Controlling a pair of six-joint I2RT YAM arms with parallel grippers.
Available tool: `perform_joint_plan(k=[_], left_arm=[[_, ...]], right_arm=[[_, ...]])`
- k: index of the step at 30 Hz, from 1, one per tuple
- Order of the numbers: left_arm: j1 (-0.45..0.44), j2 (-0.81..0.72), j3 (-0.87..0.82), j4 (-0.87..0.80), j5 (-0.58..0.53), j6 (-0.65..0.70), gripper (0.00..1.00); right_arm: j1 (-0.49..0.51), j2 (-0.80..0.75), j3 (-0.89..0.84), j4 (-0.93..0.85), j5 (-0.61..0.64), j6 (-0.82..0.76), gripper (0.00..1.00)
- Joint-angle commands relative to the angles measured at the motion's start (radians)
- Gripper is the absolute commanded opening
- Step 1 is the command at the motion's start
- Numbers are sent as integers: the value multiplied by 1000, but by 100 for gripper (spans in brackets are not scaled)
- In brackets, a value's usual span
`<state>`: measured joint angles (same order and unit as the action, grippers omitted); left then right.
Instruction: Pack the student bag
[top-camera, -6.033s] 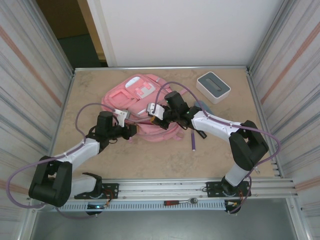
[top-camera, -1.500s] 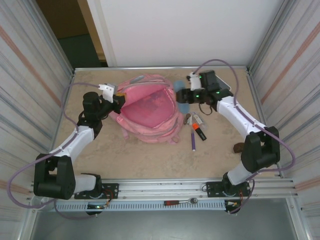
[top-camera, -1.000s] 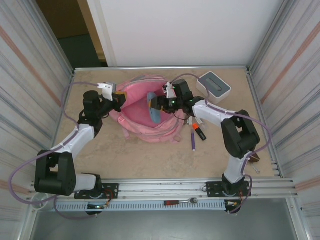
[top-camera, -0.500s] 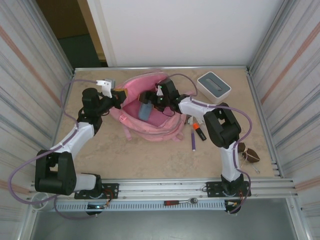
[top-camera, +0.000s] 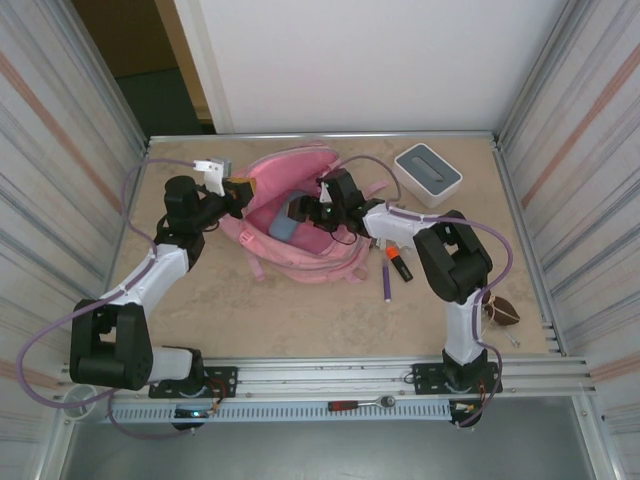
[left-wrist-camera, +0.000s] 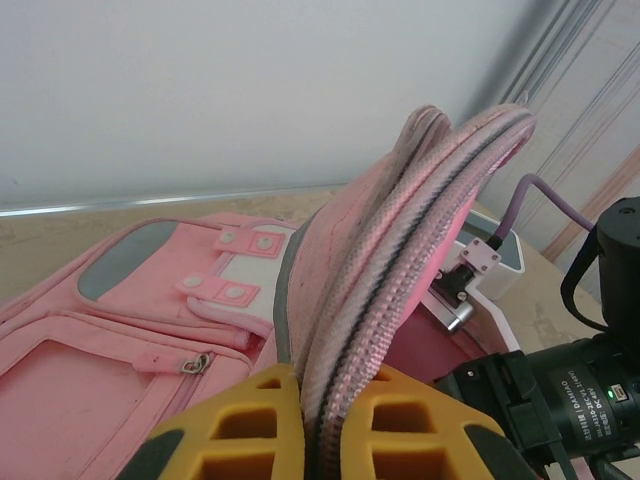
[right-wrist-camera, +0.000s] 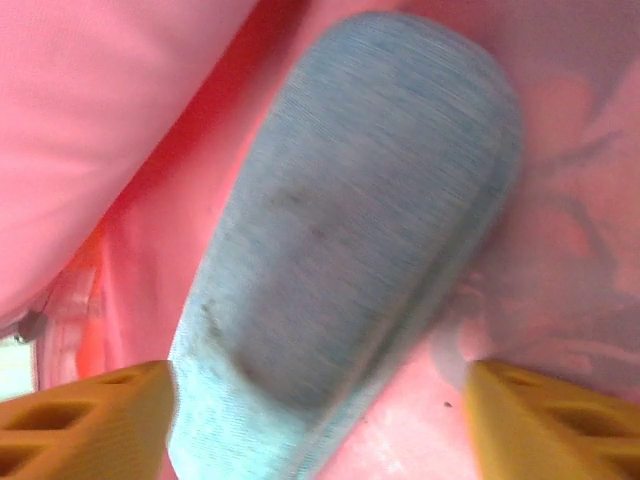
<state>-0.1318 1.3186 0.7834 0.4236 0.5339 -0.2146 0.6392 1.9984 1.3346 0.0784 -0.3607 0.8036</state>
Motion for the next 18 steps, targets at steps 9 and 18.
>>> perform_joint_plan(k=[9, 18], left_arm=[[-2, -36, 19, 95, 45, -26, 0], [0, -35, 5, 89, 23, -7, 0]], right_arm=[[28, 55, 154, -21, -90, -57, 46], [-55, -411, -178, -325, 122, -359, 79]])
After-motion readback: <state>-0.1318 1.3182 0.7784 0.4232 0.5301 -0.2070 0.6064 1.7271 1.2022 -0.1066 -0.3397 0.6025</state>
